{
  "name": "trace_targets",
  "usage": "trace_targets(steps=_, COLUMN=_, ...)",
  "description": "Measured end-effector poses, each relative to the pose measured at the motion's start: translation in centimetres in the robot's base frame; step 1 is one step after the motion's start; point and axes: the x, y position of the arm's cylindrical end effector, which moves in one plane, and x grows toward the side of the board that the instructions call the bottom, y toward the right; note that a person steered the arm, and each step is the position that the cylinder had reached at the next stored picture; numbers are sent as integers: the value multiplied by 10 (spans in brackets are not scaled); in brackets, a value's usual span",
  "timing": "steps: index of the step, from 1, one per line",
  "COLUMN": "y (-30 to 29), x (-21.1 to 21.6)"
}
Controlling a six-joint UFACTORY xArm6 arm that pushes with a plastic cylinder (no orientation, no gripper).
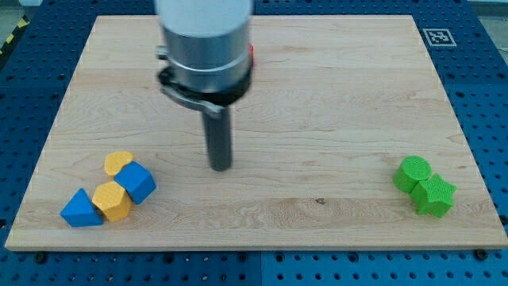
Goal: Move your arm towards yellow heart
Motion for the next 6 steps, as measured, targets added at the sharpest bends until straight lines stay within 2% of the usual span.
trace_targets(steps=1, y=-5, x=-2)
trace_targets(steps=2, y=-26, x=-23)
trace_targets(steps=3, y=-74, x=-34)
trace_targets(steps=5, y=-192, x=-30)
trace_targets(steps=6, y=-193, x=-25)
